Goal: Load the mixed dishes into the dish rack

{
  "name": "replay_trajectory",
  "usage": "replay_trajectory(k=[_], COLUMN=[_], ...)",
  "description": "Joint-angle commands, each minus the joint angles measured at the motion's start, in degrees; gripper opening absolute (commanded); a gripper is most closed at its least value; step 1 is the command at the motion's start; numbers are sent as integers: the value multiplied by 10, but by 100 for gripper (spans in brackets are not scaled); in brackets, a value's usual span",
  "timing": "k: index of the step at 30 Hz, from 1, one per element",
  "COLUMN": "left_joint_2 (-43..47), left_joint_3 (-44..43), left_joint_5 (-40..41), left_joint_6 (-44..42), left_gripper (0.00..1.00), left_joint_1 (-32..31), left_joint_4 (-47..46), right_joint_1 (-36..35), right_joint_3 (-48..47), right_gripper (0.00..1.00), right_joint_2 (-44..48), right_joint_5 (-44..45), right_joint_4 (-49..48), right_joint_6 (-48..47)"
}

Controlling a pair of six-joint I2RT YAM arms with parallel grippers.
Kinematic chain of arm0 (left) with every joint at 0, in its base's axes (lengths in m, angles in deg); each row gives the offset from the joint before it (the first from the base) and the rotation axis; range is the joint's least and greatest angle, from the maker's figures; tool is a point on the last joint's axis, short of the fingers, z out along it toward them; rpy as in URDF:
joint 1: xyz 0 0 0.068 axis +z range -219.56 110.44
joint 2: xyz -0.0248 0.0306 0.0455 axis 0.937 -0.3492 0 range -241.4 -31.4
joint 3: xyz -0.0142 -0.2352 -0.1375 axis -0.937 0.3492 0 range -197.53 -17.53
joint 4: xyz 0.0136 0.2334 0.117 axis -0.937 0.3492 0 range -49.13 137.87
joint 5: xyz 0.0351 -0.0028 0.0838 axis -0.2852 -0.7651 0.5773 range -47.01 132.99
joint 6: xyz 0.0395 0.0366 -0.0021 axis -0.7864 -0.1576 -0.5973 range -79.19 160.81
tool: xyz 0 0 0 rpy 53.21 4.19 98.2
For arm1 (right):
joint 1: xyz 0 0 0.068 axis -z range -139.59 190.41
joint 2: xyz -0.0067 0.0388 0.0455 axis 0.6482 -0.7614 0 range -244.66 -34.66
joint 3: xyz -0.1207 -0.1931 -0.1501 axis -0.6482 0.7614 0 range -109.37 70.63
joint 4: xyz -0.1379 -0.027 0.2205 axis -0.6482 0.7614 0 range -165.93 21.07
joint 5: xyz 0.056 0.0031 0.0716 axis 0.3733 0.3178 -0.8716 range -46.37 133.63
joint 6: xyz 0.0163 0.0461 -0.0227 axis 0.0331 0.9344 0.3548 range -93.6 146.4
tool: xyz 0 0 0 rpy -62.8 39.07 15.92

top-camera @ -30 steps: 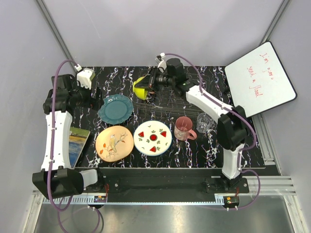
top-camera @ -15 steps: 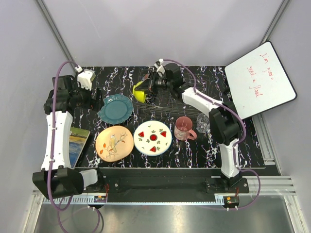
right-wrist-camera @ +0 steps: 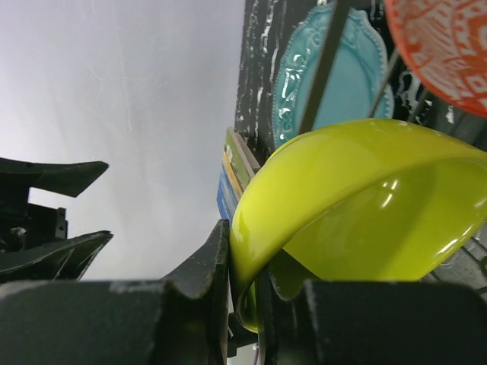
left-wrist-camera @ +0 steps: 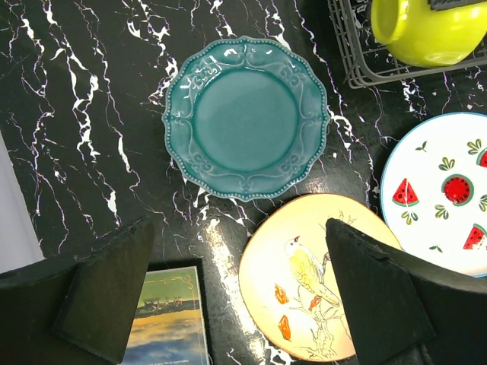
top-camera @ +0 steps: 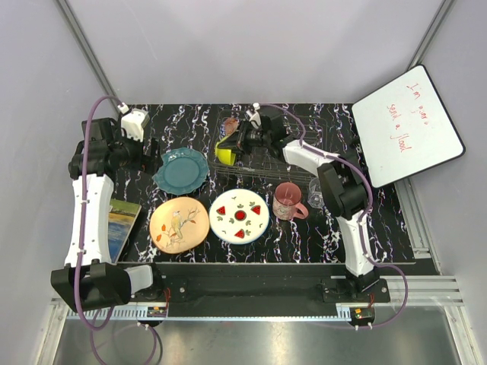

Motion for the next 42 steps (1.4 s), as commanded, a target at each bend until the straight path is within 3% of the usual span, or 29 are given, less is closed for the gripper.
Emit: replay_trajectory(k=[1, 4, 11, 16, 19, 23, 27, 29, 31, 32, 33, 35, 36, 37, 39, 42], left_joint_2=[18, 20, 21, 19, 17, 15, 16, 14, 12, 11, 9, 3, 1, -2, -3, 0], left_joint_3=[0, 0, 2, 3, 0, 3, 6, 5, 5, 5, 4, 0, -1, -3, -3, 15], left_joint_5=[4, 4, -3, -4, -4, -3, -10, -9, -7, -4, -5, -7, -9, -13, -16, -17], left_joint_6=[-9, -10, -13, -11, -10, -10, -16, -15, -14, -14, -14, -13, -12, -10, -10, -20], left_gripper=[99, 99, 99, 99, 99, 99, 99, 99, 99, 99, 99, 99, 99, 99, 99, 99], left_joint_1=[3, 4, 4, 4, 4, 4, 5, 5, 7, 8, 12, 17, 20, 22, 26, 27], left_joint_4=[-21, -21, -16, -16, -17, -16, -17, -17, -17, -17, -18, -18, -18, -18, -18, -18], right_joint_1=[0, -1, 0, -3, -3, -9, -9, -14, -33, -78, -110, -195, -204, -202, -169, -163], right_joint_3=[-16, -17, 3, -23, -37, -54, -36, -48, -82, -99, -108, -88, -59, -49, -3, 78], right_gripper=[0, 6, 32, 58, 79, 84, 86, 86, 86, 86, 86, 95, 100, 100, 100, 100], right_joint_2=[-21, -28, -16, 7, 32, 70, 117, 127, 148, 156, 188, 228, 265, 282, 324, 363], right_joint_5=[-28, -29, -10, 8, 21, 48, 48, 68, 188, 258, 450, 660, 681, 665, 535, 472], right_joint_4=[-21, 3, 56, 124, 168, 253, 274, 349, 428, 509, 527, 507, 495, 497, 500, 491], right_joint_6=[-5, -19, -67, -124, -163, -227, -240, -273, -327, -396, -431, -516, -520, -491, -458, -433])
